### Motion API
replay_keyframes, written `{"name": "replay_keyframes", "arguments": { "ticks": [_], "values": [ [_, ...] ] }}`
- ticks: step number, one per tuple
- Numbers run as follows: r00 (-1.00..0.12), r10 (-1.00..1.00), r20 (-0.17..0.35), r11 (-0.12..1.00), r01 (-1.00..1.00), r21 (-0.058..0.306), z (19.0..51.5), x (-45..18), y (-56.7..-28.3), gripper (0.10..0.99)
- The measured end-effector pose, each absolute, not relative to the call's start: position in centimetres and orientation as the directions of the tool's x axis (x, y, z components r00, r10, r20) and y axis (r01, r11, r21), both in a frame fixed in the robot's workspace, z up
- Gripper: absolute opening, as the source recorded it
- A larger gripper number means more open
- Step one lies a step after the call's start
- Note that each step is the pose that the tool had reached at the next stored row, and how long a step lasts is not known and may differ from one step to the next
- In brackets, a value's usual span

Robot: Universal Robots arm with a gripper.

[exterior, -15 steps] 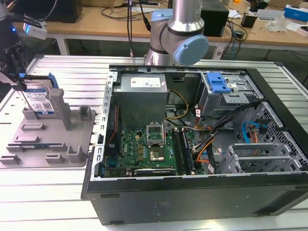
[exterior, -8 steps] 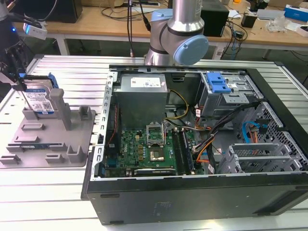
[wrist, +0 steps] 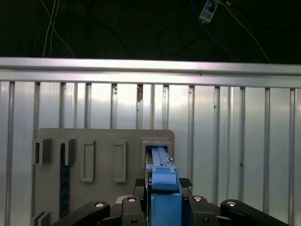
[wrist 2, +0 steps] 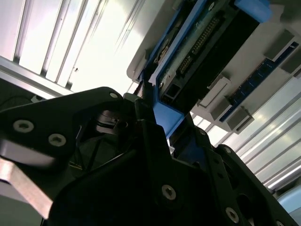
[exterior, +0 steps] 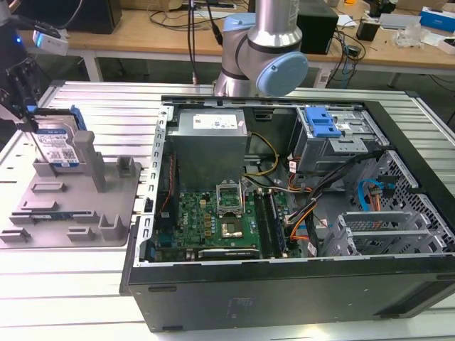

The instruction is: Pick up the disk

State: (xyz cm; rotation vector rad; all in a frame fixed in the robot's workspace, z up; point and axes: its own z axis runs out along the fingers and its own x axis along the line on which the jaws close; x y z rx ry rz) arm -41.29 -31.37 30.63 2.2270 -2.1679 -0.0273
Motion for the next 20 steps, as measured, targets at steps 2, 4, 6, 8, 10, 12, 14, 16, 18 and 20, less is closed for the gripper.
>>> {"name": "replay_keyframes", "arguments": {
  "ticks": [2,4,6,8,10,12,14,16,18,20],
  "values": [
    [0.027,-1.0,0.011,-0.027,-0.999,0.036,31.6,-41.3,-31.4,0.369],
    [0.027,-1.0,0.011,-0.027,-0.999,0.036,33.4,-41.3,-31.4,0.369],
    [0.027,-1.0,0.011,-0.027,-0.999,0.036,34.7,-41.3,-31.4,0.369],
    [0.027,-1.0,0.011,-0.027,-0.999,0.036,35.8,-41.3,-31.4,0.369],
    [0.027,-1.0,0.011,-0.027,-0.999,0.036,36.8,-41.3,-31.4,0.369],
    [0.027,-1.0,0.011,-0.027,-0.999,0.036,38.3,-41.3,-31.4,0.369],
    [0.027,-1.0,0.011,-0.027,-0.999,0.036,40.3,-41.3,-31.4,0.369],
    [0.027,-1.0,0.011,-0.027,-0.999,0.036,41.3,-41.3,-31.4,0.369],
    [0.027,-1.0,0.011,-0.027,-0.999,0.036,42.3,-41.3,-31.4,0.369],
    [0.027,-1.0,0.011,-0.027,-0.999,0.036,43.6,-41.3,-31.4,0.369]
  ]
}}
